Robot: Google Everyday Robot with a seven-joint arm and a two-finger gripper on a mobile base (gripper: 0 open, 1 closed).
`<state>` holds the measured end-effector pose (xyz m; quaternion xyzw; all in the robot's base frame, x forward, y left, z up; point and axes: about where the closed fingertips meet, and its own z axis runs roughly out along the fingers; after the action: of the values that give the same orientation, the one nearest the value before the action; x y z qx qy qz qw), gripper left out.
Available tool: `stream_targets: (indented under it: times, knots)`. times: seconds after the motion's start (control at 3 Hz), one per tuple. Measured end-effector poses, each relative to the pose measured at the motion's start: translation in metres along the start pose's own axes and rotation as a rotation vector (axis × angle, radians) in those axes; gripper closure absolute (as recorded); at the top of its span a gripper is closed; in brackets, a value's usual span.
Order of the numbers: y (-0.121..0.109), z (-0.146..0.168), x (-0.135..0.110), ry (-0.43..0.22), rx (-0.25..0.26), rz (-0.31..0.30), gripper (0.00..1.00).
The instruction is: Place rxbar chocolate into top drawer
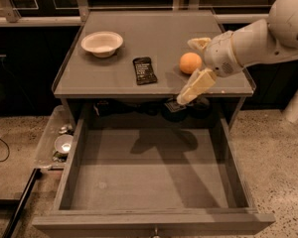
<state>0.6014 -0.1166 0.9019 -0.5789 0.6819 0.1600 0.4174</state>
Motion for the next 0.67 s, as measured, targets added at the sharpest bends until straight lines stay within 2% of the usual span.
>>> stream_targets:
  times: [0.33, 0.67]
  knots:
    - [-0.016, 0.033, 0.005, -0.101, 0.004, 0.132, 0.00]
    - [-0.032, 0.056, 0.000, -0.143, -0.020, 0.241, 0.00]
